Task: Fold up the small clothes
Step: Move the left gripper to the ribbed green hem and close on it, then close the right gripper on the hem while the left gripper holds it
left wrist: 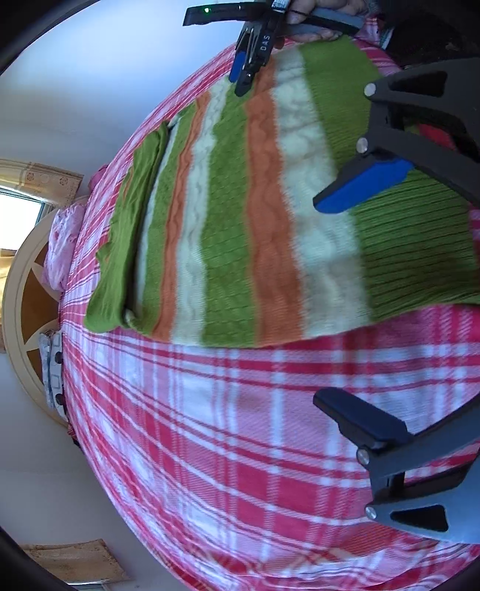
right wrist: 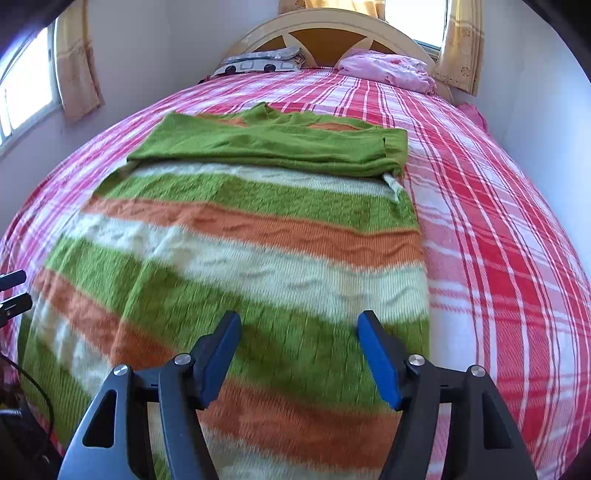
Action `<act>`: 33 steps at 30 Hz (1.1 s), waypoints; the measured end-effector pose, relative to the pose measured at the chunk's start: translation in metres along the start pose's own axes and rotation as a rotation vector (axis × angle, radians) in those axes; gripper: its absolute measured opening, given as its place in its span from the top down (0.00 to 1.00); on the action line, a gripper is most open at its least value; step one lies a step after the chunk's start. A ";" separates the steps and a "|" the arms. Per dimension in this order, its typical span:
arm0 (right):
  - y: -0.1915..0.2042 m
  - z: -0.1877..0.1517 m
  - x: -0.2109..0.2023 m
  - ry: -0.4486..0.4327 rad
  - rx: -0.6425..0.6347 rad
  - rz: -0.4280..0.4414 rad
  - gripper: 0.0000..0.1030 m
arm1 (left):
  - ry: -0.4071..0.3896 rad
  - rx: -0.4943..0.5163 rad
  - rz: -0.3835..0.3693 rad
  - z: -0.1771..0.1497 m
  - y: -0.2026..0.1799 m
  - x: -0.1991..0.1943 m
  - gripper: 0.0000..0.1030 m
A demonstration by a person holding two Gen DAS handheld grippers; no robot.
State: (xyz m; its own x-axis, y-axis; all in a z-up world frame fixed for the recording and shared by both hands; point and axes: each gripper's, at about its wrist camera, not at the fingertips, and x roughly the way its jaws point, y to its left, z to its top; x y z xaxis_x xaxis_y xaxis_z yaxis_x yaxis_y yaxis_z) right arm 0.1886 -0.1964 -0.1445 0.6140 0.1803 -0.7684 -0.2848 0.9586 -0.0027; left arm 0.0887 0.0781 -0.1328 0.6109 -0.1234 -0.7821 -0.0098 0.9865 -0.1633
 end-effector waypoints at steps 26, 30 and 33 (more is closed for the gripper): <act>0.000 -0.067 -0.061 -0.028 0.100 0.021 0.30 | 0.059 -0.148 -0.205 -0.039 0.000 -0.011 0.95; -0.006 -0.079 -0.081 -0.045 0.122 -0.014 0.30 | 0.072 -0.165 -0.200 -0.040 0.004 -0.006 0.95; -0.017 -0.090 -0.094 -0.044 0.158 -0.030 0.30 | 0.071 -0.165 -0.184 -0.041 0.004 -0.006 0.95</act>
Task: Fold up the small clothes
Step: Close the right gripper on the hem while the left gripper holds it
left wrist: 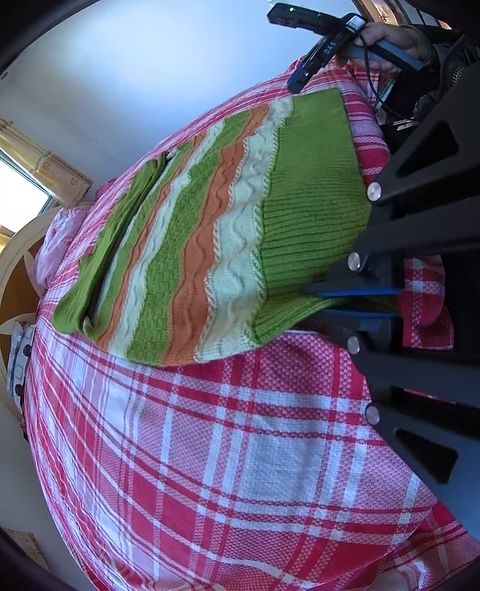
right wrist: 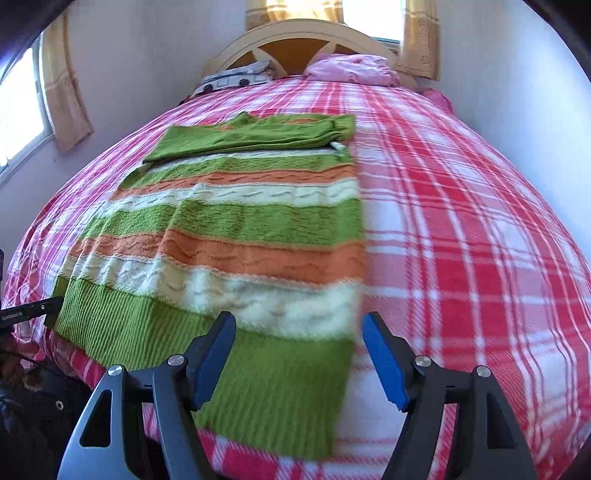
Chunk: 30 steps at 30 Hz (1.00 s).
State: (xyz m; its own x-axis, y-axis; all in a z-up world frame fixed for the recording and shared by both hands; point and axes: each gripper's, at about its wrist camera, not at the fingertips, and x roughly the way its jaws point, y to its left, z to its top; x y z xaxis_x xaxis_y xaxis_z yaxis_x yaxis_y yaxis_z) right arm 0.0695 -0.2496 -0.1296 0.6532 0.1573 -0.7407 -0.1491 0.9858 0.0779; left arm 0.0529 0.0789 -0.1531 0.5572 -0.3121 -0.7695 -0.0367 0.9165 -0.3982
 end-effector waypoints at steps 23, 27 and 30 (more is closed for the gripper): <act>-0.010 -0.040 -0.010 0.095 0.127 0.161 0.88 | 0.008 -0.060 -0.060 -0.004 0.007 -0.001 0.84; -0.023 -0.040 -0.017 0.027 0.198 0.208 0.94 | -0.044 -0.040 -0.105 0.002 0.007 -0.014 0.95; -0.027 -0.033 -0.034 -0.064 0.215 0.223 0.95 | -0.123 -0.033 -0.135 0.012 0.010 -0.034 0.95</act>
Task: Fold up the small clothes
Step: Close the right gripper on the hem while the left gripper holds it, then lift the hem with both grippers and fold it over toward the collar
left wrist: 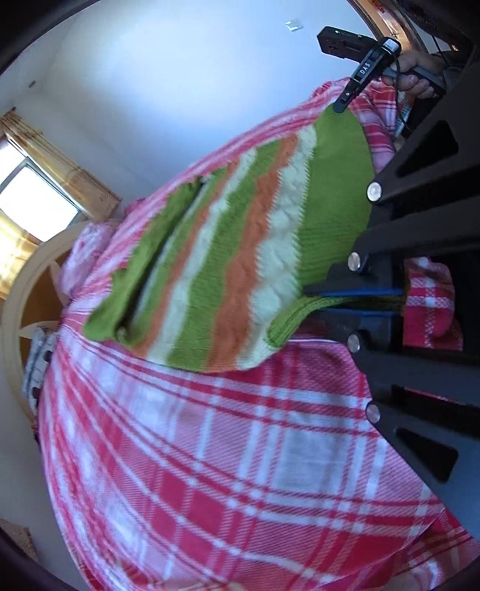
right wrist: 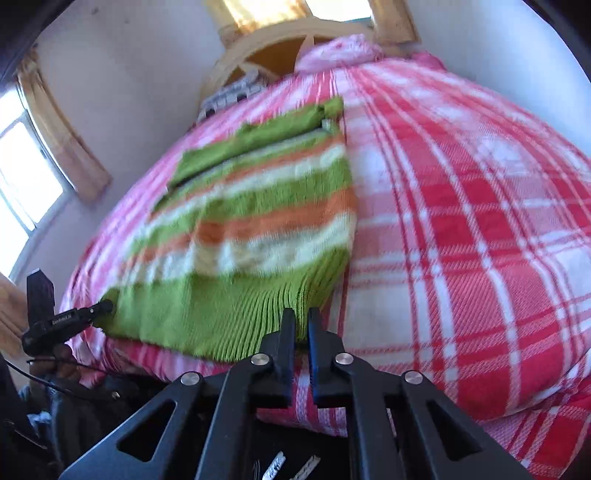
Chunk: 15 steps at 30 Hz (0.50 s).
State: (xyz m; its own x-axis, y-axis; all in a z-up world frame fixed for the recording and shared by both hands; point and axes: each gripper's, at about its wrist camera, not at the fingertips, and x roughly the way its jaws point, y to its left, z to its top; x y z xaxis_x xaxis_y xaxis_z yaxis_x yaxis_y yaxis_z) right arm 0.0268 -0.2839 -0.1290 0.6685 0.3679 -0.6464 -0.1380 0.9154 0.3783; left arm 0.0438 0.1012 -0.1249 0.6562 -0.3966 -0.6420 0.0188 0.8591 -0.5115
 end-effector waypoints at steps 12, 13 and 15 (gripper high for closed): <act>0.007 0.017 -0.013 -0.103 0.005 0.067 0.95 | -0.069 0.037 -0.078 0.022 -0.006 -0.011 0.95; 0.006 0.021 -0.013 -0.112 0.010 0.076 0.95 | -0.070 0.030 -0.089 0.024 -0.004 -0.011 0.95; 0.005 0.027 -0.014 -0.125 0.024 0.097 0.96 | -0.078 0.007 -0.108 0.031 0.000 -0.013 0.95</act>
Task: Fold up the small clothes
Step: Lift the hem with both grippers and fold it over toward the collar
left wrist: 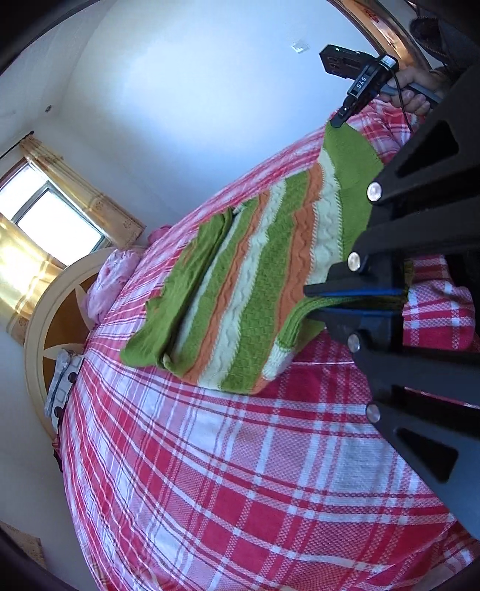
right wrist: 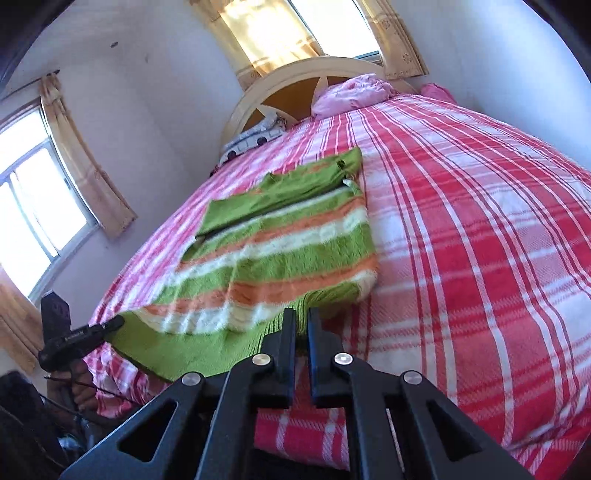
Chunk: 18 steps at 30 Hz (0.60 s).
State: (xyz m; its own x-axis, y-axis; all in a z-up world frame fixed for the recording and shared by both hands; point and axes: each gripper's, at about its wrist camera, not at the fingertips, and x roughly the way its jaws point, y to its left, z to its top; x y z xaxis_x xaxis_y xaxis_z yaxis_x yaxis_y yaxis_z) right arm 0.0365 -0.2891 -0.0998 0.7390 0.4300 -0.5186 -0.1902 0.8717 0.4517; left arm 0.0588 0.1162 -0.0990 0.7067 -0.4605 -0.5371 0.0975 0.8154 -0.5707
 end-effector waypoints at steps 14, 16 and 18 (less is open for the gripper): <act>0.014 0.061 -0.001 -0.123 -0.025 0.043 0.96 | -0.100 -0.037 -0.089 0.051 0.000 0.001 0.95; 0.015 0.069 0.002 -0.132 -0.021 0.051 0.96 | -0.112 -0.036 -0.089 0.057 0.000 0.001 0.95; 0.017 0.075 0.004 -0.139 -0.027 0.050 0.96 | -0.118 -0.033 -0.090 0.062 0.000 0.003 0.95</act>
State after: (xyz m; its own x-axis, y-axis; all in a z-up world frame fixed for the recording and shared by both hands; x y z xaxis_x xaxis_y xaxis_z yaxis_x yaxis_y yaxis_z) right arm 0.0847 -0.2905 -0.0400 0.8099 0.4384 -0.3896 -0.2451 0.8565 0.4543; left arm 0.1043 0.1367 -0.0621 0.7736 -0.4853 -0.4074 0.1427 0.7599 -0.6342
